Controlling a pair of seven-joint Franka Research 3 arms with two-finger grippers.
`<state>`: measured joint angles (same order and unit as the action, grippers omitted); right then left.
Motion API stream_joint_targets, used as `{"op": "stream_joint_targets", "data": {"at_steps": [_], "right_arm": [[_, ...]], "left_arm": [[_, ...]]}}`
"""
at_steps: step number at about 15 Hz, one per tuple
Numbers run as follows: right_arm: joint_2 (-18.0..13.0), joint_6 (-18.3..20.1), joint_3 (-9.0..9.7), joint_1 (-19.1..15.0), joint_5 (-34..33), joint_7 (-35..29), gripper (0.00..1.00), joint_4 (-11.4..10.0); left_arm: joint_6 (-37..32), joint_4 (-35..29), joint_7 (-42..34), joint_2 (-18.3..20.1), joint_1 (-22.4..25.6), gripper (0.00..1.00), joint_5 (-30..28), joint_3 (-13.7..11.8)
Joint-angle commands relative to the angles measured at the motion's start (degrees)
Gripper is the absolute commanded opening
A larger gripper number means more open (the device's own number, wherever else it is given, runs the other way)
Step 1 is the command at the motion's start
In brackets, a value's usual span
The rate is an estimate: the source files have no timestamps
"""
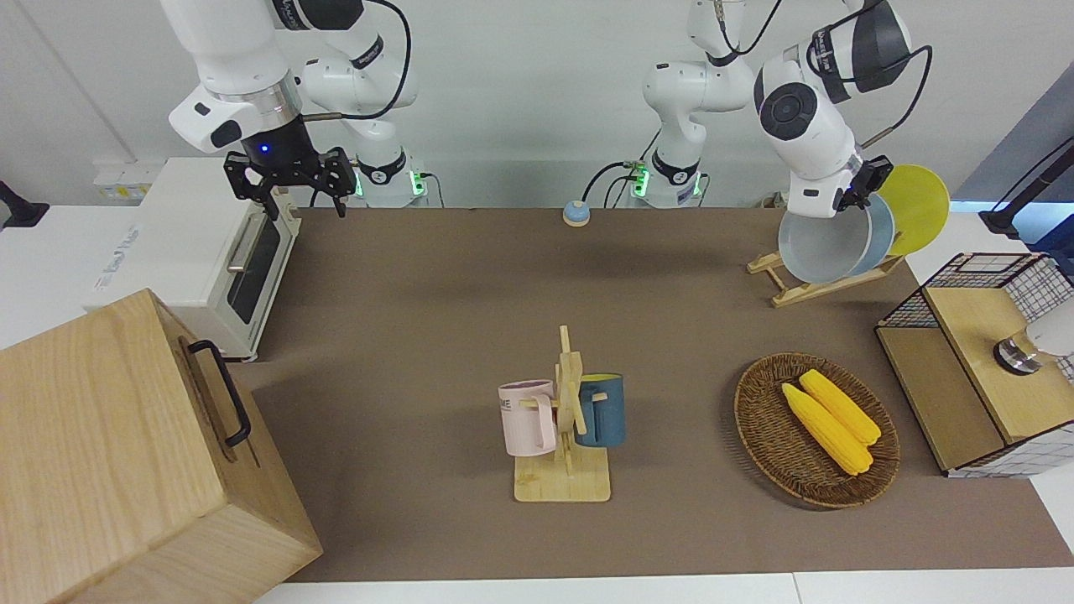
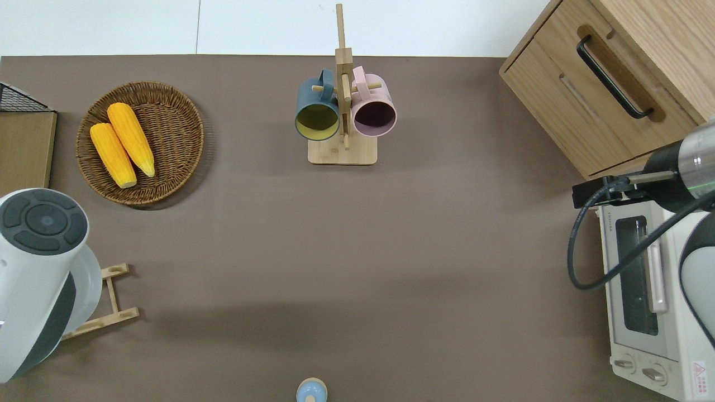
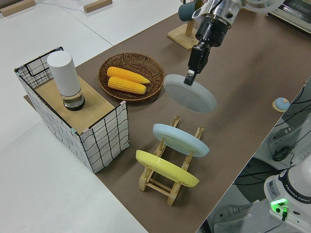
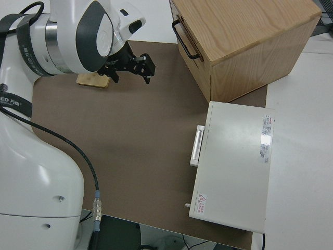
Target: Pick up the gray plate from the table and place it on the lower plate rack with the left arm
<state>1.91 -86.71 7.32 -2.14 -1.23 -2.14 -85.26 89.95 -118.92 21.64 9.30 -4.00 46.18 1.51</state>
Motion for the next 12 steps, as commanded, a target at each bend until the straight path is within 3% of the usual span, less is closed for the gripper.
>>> {"op": "stream_joint_targets", "data": {"at_steps": [1, 12], "right_arm": [[0.5, 0.9, 1.21, -1.3, -0.2, -0.8, 0.983, 1.1], [0.5, 0.9, 1.21, -1.3, -0.2, -0.8, 0.983, 1.2]], "left_arm": [[1.5, -4.3, 7.4, -1.4, -0.4, 0.00, 3.8, 0.3], [-0.1, -7.6, 10.7, -2.1, -0.8, 0.00, 5.6, 1.4]]}}
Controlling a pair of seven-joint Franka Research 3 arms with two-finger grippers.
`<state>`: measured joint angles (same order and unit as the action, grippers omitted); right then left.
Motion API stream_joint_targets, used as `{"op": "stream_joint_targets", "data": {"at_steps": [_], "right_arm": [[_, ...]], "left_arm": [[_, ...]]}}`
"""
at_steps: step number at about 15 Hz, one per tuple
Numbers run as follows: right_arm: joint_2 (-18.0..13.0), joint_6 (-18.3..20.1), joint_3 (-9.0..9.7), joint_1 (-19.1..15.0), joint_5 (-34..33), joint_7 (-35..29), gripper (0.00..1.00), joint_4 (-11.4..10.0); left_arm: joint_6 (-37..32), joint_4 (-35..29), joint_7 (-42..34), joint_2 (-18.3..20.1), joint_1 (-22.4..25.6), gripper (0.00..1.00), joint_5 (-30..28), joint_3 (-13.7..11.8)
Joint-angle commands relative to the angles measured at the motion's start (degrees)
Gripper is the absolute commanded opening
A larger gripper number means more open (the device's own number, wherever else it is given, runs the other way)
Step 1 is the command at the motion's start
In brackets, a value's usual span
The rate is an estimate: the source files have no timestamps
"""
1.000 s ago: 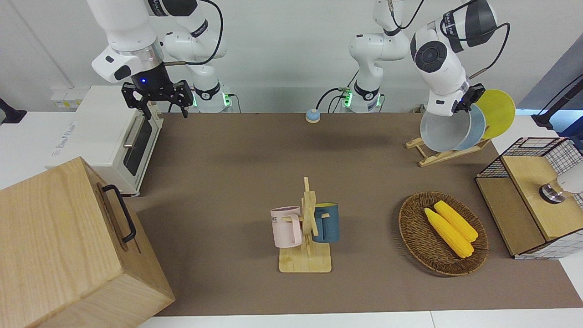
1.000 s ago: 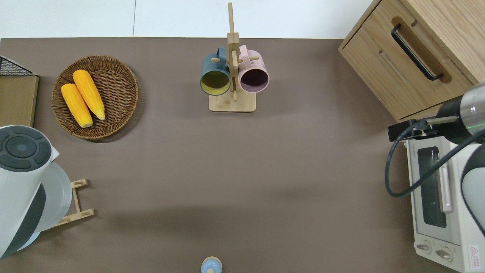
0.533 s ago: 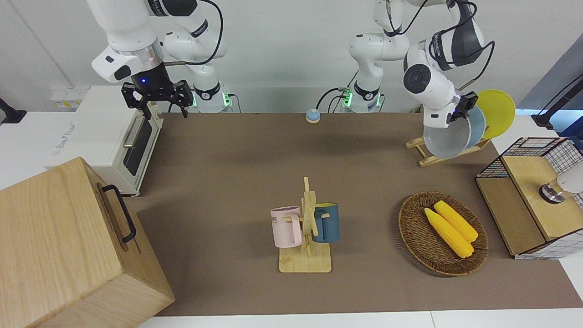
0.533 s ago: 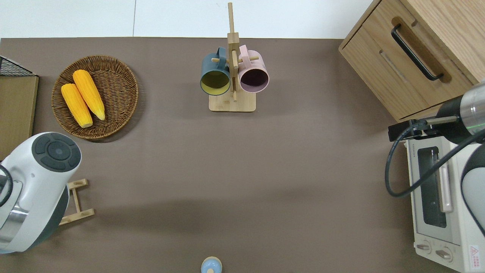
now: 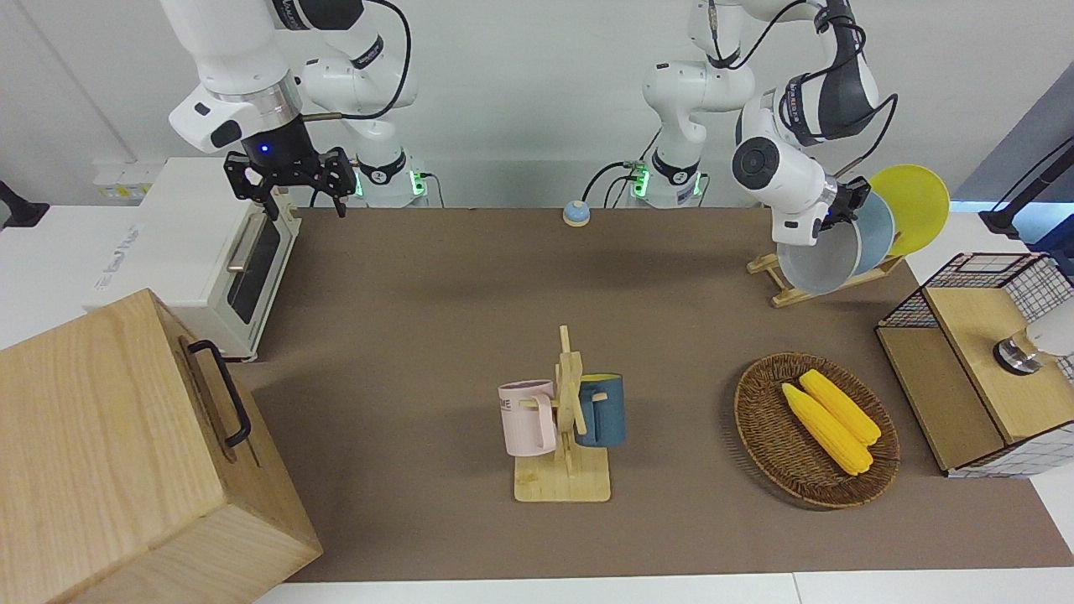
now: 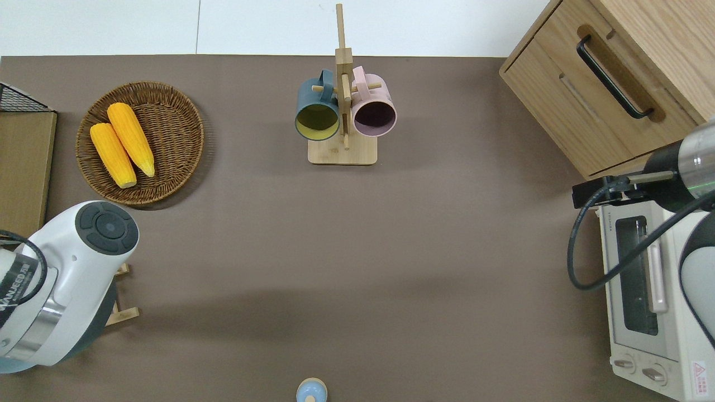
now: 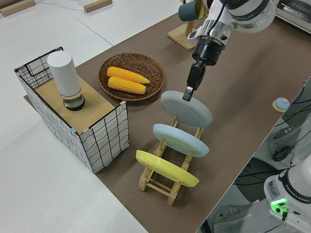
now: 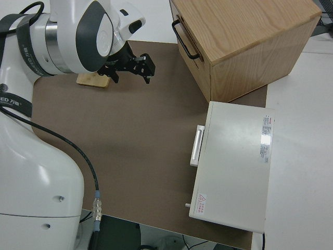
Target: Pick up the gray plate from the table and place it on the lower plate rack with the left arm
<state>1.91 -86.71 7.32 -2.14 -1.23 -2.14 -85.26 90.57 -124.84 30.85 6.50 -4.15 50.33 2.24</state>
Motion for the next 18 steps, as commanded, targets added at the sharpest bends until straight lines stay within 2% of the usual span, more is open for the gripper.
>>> {"op": "stream_joint_targets", "data": {"at_steps": [1, 5, 12, 18], "right_arm": [[0.5, 0.9, 1.21, -1.3, -0.2, -0.8, 0.983, 1.2], [0.5, 0.9, 1.21, -1.3, -0.2, -0.8, 0.983, 1.2], [0.5, 0.9, 1.21, -1.2, -0.2, -0.8, 0.983, 1.2], [0.5, 0.9, 1.21, -1.3, -0.2, -0.8, 0.983, 1.1]], "left_arm": [[-1.4, -1.7, 2.0, 0.6, -0.9, 0.00, 1.4, 1.4], [-2.4, -2.9, 5.2, 0.4, -1.3, 0.00, 1.5, 2.3], [-2.4, -3.6, 6.0, 0.4, -1.2, 0.00, 2.0, 2.3], [-2.3, -4.1, 8.0, -1.5, -1.2, 0.00, 2.0, 2.3]]}}
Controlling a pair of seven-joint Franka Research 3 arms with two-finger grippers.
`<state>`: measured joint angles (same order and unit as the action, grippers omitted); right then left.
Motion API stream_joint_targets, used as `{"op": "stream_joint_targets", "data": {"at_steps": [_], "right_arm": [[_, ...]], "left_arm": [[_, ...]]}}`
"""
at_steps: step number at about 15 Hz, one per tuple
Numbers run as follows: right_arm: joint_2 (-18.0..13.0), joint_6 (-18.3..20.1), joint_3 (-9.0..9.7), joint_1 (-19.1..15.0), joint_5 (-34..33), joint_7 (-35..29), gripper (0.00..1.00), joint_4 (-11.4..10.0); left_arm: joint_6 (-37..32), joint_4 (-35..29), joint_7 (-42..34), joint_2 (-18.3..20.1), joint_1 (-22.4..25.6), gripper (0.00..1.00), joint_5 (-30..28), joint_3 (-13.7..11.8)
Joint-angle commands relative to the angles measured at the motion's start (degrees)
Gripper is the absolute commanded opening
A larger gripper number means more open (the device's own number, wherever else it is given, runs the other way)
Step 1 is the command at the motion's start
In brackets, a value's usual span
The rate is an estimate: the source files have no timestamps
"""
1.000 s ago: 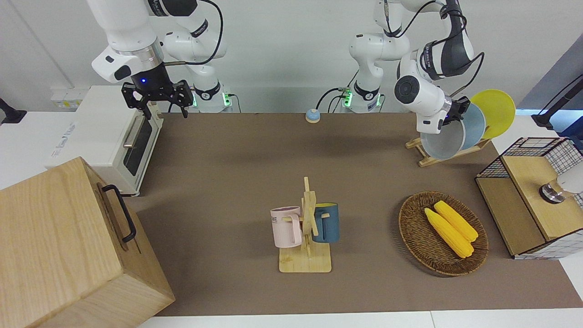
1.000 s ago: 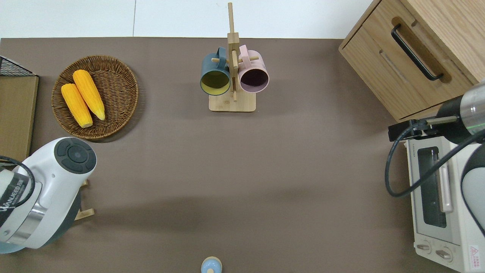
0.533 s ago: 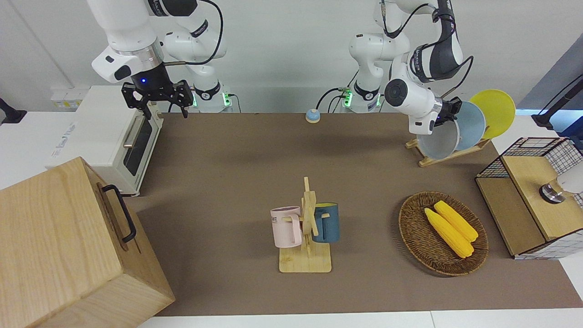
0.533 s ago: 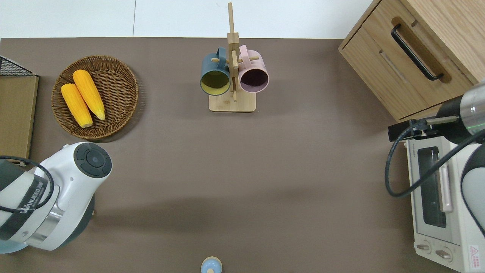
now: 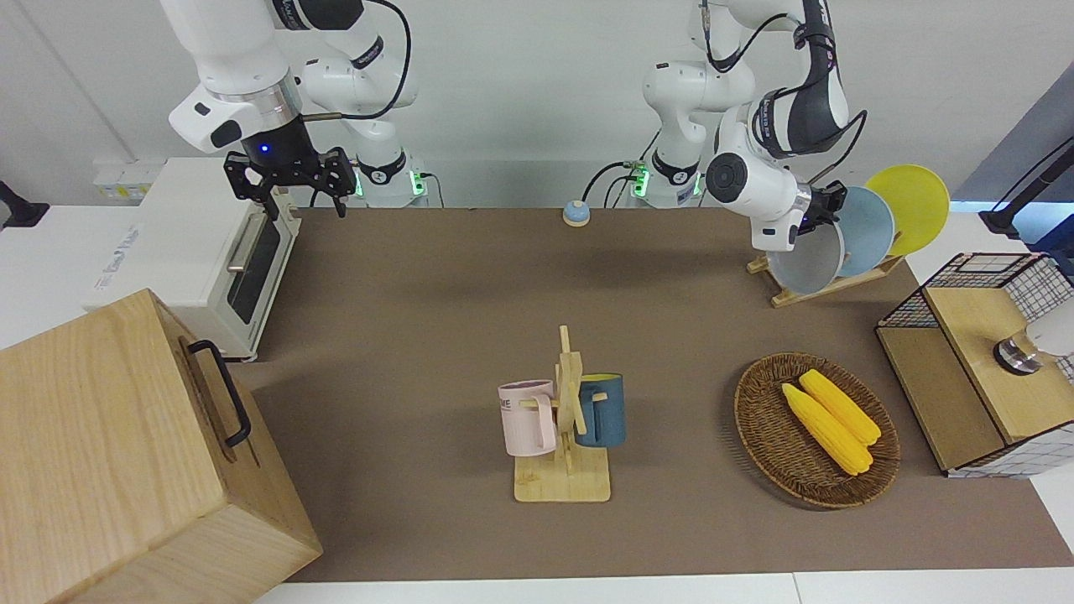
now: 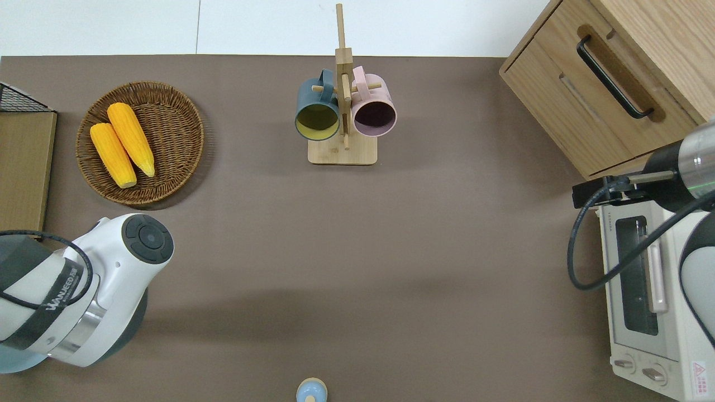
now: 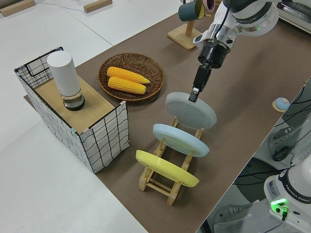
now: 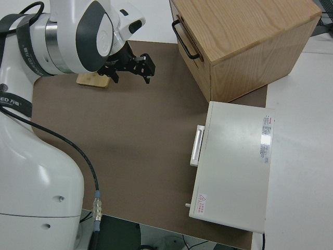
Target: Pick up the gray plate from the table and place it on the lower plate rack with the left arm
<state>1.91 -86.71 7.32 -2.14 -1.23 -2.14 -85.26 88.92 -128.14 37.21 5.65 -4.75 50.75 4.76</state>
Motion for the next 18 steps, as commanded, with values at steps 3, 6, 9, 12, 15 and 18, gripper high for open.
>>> {"op": "stream_joint_targets", "data": {"at_steps": [3, 6, 9, 12, 15, 18], "right_arm": [[0.5, 0.9, 1.21, -1.3, -0.2, -0.8, 0.983, 1.2], [0.5, 0.9, 1.21, -1.3, -0.2, -0.8, 0.983, 1.1], [0.5, 0.9, 1.21, -1.3, -0.2, -0.8, 0.983, 1.2], [0.5, 0.9, 1.21, -1.3, -0.2, -0.8, 0.983, 1.2], [0.5, 0.9, 1.21, -1.3, -0.2, -0.8, 0.983, 1.2], [0.5, 0.9, 1.21, -1.3, -0.2, -0.8, 0.983, 1.2]], "left_arm": [[-0.7, -1.1, 1.6, -1.1, -0.7, 0.00, 1.5, -0.2], [-0.7, -1.3, 1.6, -1.1, -0.7, 0.20, 1.5, -0.2], [-0.4, -1.3, 1.6, -1.1, -0.7, 1.00, 1.5, -0.2], [-0.4, -1.3, 1.6, -1.1, -0.7, 1.00, 1.5, -0.1], [-0.3, -1.1, 1.5, -1.1, -0.7, 1.00, 1.5, -0.1], [-0.2, -0.7, 1.5, -1.1, -0.7, 1.00, 1.5, -0.1]]}}
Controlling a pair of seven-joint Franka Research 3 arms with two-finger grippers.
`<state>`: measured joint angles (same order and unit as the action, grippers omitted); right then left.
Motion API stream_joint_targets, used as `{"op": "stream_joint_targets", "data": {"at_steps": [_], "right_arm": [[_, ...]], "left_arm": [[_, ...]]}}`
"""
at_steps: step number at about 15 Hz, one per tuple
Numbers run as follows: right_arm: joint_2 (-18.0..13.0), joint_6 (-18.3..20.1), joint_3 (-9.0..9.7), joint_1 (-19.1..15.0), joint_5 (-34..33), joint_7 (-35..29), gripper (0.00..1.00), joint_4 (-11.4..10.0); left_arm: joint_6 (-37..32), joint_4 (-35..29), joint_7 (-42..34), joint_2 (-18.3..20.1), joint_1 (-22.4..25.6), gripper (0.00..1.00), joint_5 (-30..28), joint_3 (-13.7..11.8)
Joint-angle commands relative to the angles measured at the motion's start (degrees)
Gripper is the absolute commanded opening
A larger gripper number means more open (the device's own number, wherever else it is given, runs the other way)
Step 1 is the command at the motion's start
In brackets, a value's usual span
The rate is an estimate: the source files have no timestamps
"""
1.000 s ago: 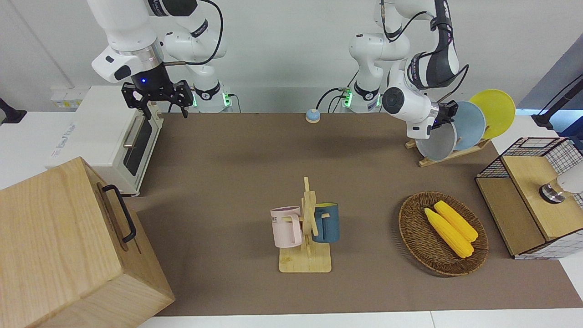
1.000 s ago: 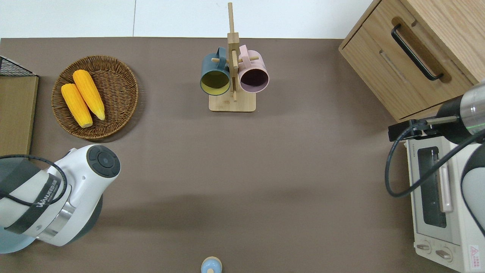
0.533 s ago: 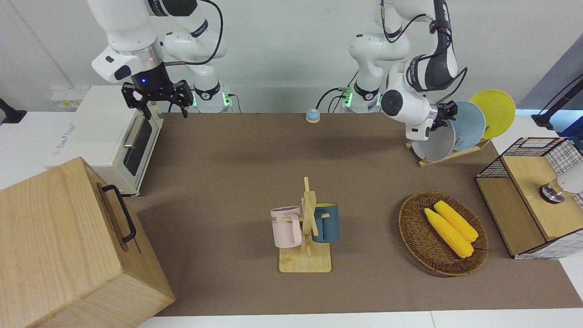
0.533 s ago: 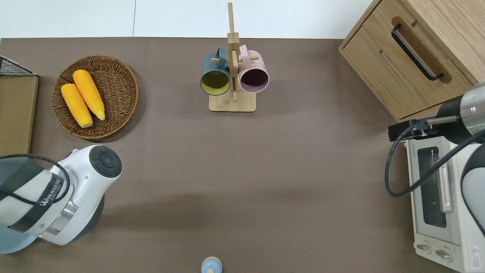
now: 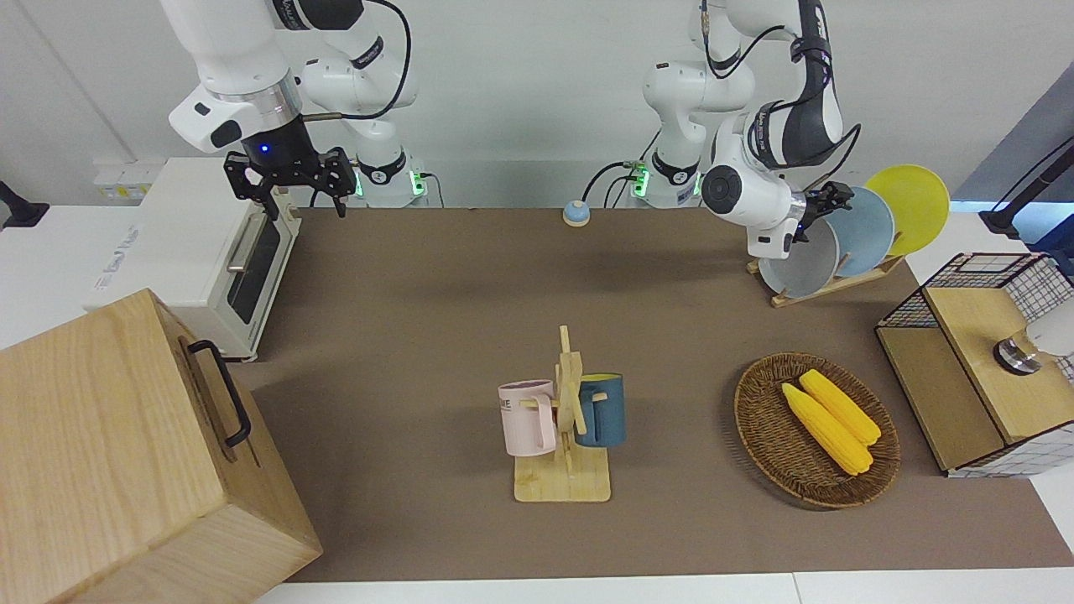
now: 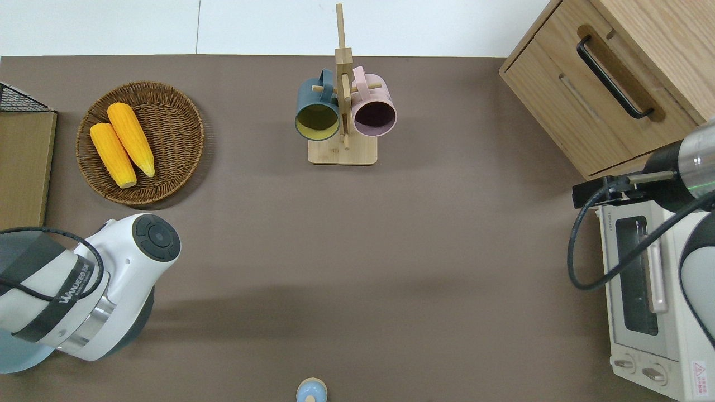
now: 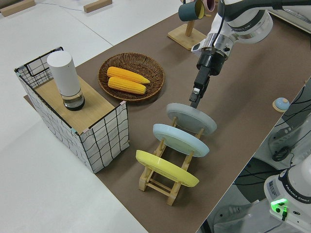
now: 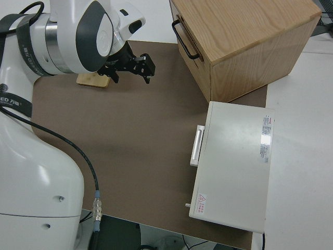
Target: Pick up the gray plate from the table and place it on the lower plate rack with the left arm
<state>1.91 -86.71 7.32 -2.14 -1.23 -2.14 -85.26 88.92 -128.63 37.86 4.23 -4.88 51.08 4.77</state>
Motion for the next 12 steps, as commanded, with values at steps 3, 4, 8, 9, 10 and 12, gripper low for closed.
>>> {"op": "stream_joint_targets", "data": {"at_steps": [3, 4, 8, 9, 10, 12], "right_arm": [[0.5, 0.9, 1.21, -1.3, -0.2, -0.8, 0.983, 1.2], [0.5, 0.9, 1.21, -1.3, -0.2, -0.8, 0.983, 1.2], [0.5, 0.9, 1.21, -1.3, -0.2, -0.8, 0.983, 1.2], [0.5, 0.9, 1.21, -1.3, -0.2, -0.8, 0.983, 1.1], [0.5, 0.9, 1.21, -1.3, -0.2, -0.8, 0.983, 1.1], [0.5, 0.9, 1.21, -1.3, -0.2, -0.8, 0.983, 1.1]], "left_arm": [[-0.2, 2.6, 0.2, 0.3, -0.6, 1.00, 0.0, 0.6], [-0.2, 4.2, -0.2, 0.3, -0.6, 1.00, -1.8, 0.6], [0.0, 11.8, -2.6, 0.2, -0.6, 1.00, -9.8, 1.2], [0.0, 14.1, -4.0, -0.2, -0.6, 1.00, -12.0, 1.2], [0.0, 16.9, -5.4, -0.7, -0.6, 1.00, -14.8, 1.4], [0.0, 21.0, -7.4, -1.3, -0.5, 1.00, -19.5, 1.4]]}}
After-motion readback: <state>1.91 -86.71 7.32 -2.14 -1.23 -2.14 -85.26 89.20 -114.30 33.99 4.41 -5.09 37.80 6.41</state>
